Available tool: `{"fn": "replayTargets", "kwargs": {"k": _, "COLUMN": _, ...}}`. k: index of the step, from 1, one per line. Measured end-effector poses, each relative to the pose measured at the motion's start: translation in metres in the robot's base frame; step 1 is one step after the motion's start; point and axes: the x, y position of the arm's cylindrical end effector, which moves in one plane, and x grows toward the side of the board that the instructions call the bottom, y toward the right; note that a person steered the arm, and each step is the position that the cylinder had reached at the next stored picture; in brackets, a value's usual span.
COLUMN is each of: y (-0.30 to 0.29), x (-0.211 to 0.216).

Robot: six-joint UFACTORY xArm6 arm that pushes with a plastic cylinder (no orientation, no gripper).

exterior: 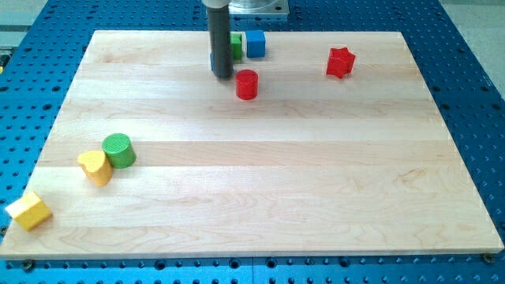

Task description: Push the green circle into the green star

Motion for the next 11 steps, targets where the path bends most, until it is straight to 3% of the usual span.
{"fn": "replayTargets", "kwargs": {"k": 1, "y": -0.027, "x": 0.05}}
{"fn": "replayTargets", "kwargs": {"k": 2, "y": -0.013, "x": 0.151}}
{"fn": "replayTargets", "kwargs": {"k": 3, "y": -0.039, "x": 0.215}}
{"fn": "replayTargets", "kwargs": {"k": 4, "y": -0.114, "x": 0.196}}
{"fn": "replayTargets", "kwargs": {"k": 6, "y": -0.151, "x": 0.212}}
{"fn": "replayTargets", "kwargs": {"k": 7, "y": -0.19, "x": 0.191}}
{"fn": "replayTargets", "kwargs": {"k": 8, "y": -0.191, "x": 0.161}}
{"fn": "replayTargets", "kwargs": {"k": 9, "y": -0.191, "x": 0.077}}
{"fn": "replayTargets", "kwargs": {"k": 10, "y": -0.196, "x": 0.076}}
{"fn": "replayTargets", "kwargs": {"k": 11, "y": -0.239, "x": 0.048}}
